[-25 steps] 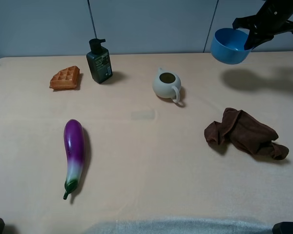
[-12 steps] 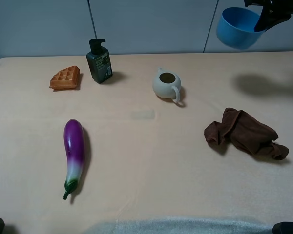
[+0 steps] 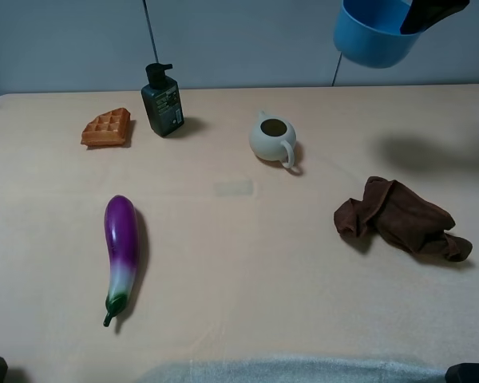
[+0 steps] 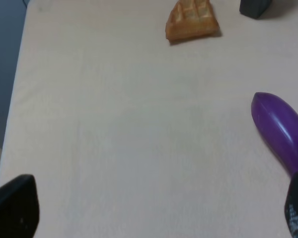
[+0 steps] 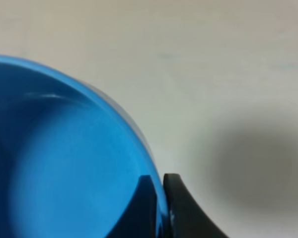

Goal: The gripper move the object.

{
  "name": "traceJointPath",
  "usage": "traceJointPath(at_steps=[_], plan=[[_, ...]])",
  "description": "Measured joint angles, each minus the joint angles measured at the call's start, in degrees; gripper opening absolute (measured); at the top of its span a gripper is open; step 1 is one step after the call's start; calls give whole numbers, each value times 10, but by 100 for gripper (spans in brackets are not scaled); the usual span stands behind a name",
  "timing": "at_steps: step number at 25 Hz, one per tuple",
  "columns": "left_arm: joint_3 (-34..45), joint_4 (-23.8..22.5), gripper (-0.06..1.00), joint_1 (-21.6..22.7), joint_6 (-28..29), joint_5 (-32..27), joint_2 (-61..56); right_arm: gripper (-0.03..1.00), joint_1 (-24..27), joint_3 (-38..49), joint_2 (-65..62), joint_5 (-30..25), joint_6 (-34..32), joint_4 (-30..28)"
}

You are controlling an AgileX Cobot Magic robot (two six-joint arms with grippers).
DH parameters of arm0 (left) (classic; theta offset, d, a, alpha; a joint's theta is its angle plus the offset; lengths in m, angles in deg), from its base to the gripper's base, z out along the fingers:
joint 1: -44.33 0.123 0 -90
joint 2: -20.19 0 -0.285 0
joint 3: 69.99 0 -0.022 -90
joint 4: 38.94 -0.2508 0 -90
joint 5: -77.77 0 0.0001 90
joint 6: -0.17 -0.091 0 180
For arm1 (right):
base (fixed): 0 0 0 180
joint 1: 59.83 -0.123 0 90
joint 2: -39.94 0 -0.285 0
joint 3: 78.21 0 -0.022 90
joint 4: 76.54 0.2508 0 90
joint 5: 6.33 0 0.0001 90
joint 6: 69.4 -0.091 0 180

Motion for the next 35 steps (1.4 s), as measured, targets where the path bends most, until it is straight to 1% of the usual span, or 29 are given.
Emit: traceJointPath(at_steps=[7, 9, 13, 17, 18, 23, 26, 27, 30, 33, 35], plan=[[0, 0, 99, 0, 0, 0, 0, -3, -53, 0, -20, -25, 0, 0], [0, 0, 99, 0, 0, 0, 0, -3, -59, 0, -23, -25, 0, 0], [0, 0, 99, 0, 0, 0, 0, -3, -92, 0, -38, -26, -5, -1], [0, 0, 99, 0, 0, 0, 0, -3, -131, 0, -50, -26, -23, -2], [0, 0, 99, 0, 0, 0, 0, -3, -151, 0, -57, -26, -31, -2], [0, 0, 99, 0, 0, 0, 0, -3, -201, 5, -72, -28, -53, -3], [0, 0, 99, 0, 0, 0, 0, -3, -234, 5, -75, -28, -72, -16], [0, 0, 99, 0, 0, 0, 0, -3, -234, 5, -75, -28, -72, -16], [0, 0, 99, 0, 0, 0, 0, -3, -277, 10, -76, -27, -101, -51], [0, 0, 99, 0, 0, 0, 0, -3, -303, 27, -76, -27, -116, -73], [0, 0, 99, 0, 0, 0, 0, -3, -323, 46, -76, -27, -125, -77]])
